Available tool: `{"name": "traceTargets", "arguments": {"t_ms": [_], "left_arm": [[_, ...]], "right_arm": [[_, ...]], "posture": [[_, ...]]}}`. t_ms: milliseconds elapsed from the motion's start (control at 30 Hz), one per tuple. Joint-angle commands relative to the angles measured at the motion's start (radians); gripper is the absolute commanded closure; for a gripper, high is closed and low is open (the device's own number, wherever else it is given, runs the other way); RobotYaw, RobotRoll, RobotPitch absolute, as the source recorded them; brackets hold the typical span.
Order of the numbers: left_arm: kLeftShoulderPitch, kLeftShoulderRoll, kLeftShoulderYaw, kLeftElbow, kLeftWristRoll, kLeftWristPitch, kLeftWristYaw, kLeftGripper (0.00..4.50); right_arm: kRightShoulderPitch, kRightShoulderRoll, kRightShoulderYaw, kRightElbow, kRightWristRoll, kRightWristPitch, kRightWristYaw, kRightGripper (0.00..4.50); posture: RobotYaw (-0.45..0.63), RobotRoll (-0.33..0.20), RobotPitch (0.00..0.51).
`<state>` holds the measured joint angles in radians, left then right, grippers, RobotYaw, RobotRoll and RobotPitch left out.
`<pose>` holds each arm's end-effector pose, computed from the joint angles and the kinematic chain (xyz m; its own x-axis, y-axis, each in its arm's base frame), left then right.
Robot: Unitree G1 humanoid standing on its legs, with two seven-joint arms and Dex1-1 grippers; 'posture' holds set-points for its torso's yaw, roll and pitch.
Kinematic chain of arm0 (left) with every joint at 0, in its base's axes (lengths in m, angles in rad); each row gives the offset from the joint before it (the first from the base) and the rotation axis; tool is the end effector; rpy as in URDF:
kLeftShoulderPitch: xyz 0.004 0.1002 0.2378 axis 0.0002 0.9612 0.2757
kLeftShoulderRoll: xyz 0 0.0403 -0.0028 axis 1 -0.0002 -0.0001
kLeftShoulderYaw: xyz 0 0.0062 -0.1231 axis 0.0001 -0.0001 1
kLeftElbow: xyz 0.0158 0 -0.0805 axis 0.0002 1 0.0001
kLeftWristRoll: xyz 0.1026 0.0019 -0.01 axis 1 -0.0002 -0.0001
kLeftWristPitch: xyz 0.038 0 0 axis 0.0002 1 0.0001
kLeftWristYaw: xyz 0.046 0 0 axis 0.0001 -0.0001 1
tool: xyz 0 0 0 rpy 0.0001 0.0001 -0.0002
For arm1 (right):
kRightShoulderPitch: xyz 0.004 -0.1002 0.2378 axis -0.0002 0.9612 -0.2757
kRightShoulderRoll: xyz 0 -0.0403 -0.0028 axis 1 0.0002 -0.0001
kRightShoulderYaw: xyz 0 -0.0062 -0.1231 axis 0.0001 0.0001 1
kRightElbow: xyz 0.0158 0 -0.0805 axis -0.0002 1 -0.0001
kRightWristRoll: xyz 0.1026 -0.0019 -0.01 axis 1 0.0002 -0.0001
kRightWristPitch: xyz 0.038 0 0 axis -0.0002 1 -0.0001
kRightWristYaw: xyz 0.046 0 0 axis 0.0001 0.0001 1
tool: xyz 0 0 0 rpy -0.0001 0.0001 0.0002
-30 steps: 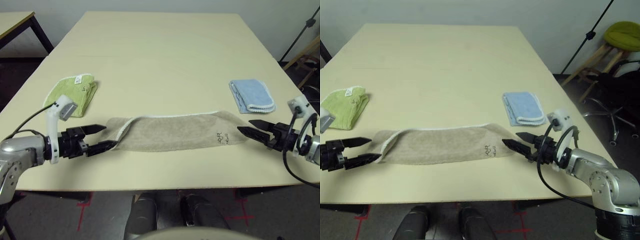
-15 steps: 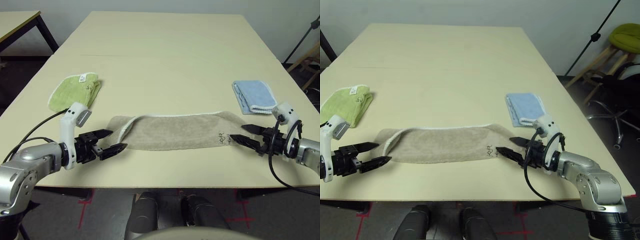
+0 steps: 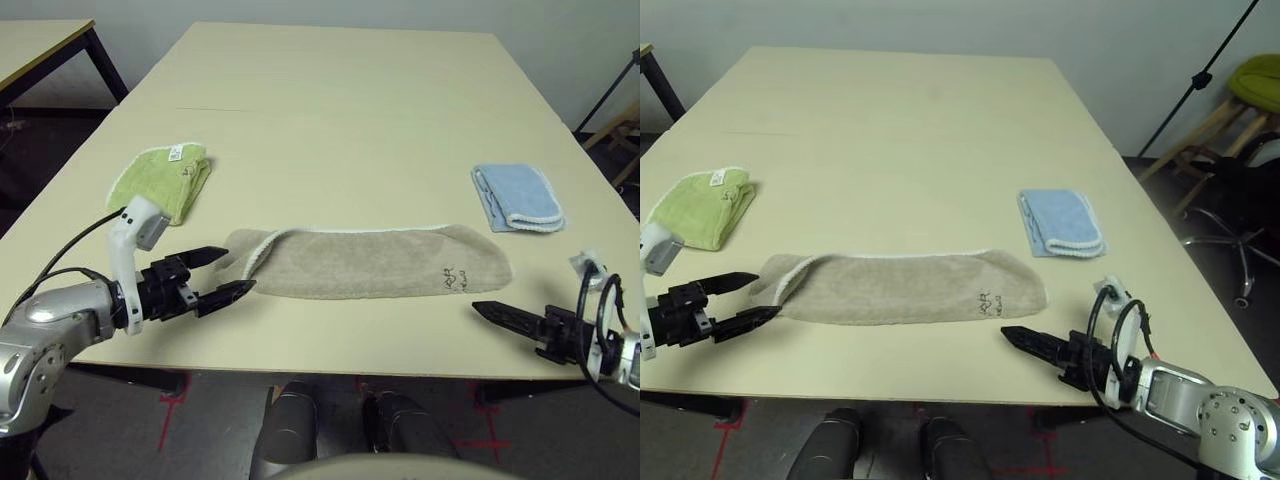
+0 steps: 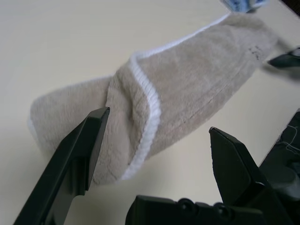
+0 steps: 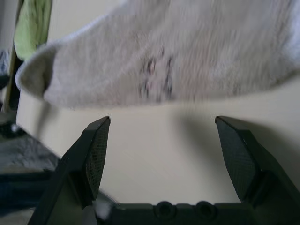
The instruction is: Fold the towel and set it aside.
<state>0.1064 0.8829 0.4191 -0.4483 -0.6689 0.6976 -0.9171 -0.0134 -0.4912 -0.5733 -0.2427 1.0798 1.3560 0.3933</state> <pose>0.1709 0.3102 0.1700 0.6512 -0.6802 -0.3365 0.7314 0.6808 0.0391 0.1693 -0.2916 0.0941 0.7102 0.6069 -0.3569 -0.2213 0.6736 0.7052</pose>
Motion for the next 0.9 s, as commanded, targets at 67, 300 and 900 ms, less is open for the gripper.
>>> {"name": "traceTargets", "arguments": {"t_ms": [67, 300, 900], "left_arm": [[0.018, -0.005, 0.027, 0.016, 0.001, -0.086, -0.057, 0.02], [-0.009, 0.017, -0.006, 0.083, 0.040, -0.200, -0.134, 0.00], [-0.100, 0.030, -0.076, 0.185, 0.071, -0.230, -0.174, 0.00]], "right_arm": [[-0.054, 0.085, -0.025, 0.059, -0.023, -0.045, -0.141, 0.00], [-0.107, 0.194, 0.014, 0.113, -0.109, -0.183, -0.263, 0.38], [0.058, 0.108, 0.122, -0.008, -0.477, -0.832, -0.065, 4.45]], "posture": [[0.19, 0.000, 0.138], [0.19, 0.000, 0.131], [0.15, 0.000, 0.128]]}}
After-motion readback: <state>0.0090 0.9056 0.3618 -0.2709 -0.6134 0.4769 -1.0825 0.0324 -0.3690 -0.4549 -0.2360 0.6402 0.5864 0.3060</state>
